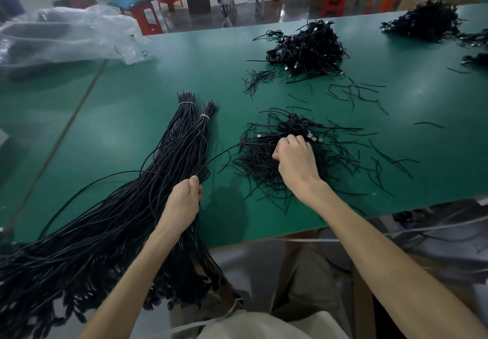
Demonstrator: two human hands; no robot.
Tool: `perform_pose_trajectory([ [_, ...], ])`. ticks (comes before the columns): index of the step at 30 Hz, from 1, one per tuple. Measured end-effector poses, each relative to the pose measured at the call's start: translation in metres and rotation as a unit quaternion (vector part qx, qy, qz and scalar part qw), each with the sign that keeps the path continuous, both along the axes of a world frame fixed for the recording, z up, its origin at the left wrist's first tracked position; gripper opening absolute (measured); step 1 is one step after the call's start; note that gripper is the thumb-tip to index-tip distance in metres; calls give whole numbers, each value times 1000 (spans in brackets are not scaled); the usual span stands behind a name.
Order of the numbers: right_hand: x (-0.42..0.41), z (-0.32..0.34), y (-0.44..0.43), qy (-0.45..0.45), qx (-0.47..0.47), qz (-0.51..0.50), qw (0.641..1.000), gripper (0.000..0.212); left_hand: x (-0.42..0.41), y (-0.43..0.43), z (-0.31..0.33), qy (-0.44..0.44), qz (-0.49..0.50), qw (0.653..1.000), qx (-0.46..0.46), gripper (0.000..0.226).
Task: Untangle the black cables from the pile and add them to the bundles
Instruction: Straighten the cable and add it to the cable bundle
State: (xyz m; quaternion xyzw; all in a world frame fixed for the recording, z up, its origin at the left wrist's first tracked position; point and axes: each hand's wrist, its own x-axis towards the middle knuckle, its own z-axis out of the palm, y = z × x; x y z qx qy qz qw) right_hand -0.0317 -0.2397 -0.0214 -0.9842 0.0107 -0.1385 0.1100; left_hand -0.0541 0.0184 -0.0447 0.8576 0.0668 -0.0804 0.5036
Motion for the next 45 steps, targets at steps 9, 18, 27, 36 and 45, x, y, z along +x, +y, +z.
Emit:
perform_pose_trajectory([
  [9, -38, 24, 64, 44, 553, 103, 826, 11, -12, -27, 12, 28, -21, 994, -100, 37],
  [18, -43, 10, 88, -6, 767, 31, 641, 6, -28, -44, 9, 45, -17, 984, -169, 38],
  [27, -59, -13, 94, -61, 553, 45, 830, 4, -30, -46, 17, 17, -14, 977, -214, 44],
  [36, -70, -12, 91, 14, 574, 108, 812, 10, -30, -36, 19, -2, -11, 982, -188, 50],
  [45, -51, 0, 60, 166, 617, 153, 754, 40, -19, -16, 24, 36, -105, 985, -134, 42],
])
